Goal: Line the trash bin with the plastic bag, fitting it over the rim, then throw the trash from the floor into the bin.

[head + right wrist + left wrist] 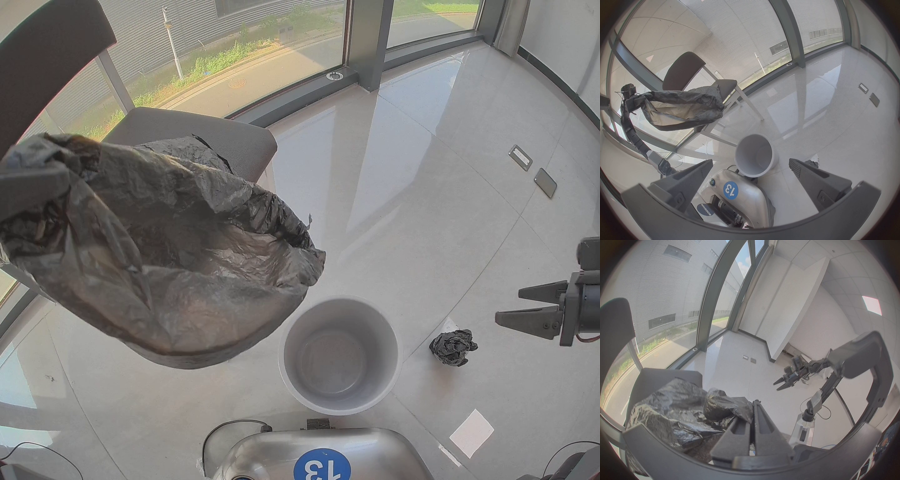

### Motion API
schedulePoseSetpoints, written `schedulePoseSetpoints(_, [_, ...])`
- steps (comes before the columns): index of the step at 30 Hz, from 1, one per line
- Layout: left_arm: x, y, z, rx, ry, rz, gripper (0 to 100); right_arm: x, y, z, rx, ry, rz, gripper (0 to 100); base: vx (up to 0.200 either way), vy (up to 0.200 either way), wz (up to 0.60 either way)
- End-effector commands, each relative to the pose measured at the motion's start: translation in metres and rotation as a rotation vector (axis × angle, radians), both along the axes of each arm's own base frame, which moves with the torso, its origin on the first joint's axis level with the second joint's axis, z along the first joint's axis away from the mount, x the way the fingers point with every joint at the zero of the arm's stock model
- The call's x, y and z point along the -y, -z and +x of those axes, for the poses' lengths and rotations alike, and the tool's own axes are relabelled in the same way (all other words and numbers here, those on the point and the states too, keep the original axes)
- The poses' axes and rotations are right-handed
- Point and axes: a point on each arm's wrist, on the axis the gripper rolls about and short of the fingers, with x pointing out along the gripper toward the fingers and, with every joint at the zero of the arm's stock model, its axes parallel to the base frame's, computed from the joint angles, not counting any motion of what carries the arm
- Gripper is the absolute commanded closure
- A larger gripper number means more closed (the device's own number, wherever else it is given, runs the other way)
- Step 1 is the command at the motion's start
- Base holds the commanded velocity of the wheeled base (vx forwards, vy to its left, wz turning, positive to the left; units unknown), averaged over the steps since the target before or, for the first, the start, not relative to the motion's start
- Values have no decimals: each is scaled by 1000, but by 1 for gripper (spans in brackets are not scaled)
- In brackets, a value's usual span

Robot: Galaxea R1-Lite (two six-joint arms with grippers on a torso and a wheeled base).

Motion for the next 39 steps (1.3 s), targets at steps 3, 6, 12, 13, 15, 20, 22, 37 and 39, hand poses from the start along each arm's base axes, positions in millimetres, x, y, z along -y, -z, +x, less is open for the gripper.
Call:
schedulePoseSetpoints(3, [2,-17,-7,20,71,-72,100,-20,16,32,-63,-59,-14,0,0,0,0])
schedulePoseSetpoints(6, [3,-23,-11,19,108,-97,100,-28,18,37,-69,-91,-17,0,0,0,0])
schedulePoseSetpoints(12, [7,-33,-13,34,151,-134,100,-42,7,55,-47,-122,-10,0,0,0,0])
schedulePoseSetpoints(13, [7,-33,-14,25,160,-139,100,-45,3,60,-40,-126,-7,0,0,0,0])
schedulePoseSetpoints(15, [8,-32,-16,13,181,-142,100,-49,-4,68,-20,-130,1,0,0,0,0])
schedulePoseSetpoints(20, [7,-29,-18,7,197,-135,100,-56,-19,85,17,-127,21,0,0,0,0])
schedulePoseSetpoints(22, [6,-27,-19,5,199,-132,100,-60,-26,93,19,-127,49,0,0,0,0])
schedulePoseSetpoints(37, [0,-28,-22,15,195,-146,100,-121,-31,110,-65,-254,94,0,0,0,0])
schedulePoseSetpoints(39, [0,-28,-22,17,195,-148,100,-126,-30,109,-71,-270,91,0,0,0,0])
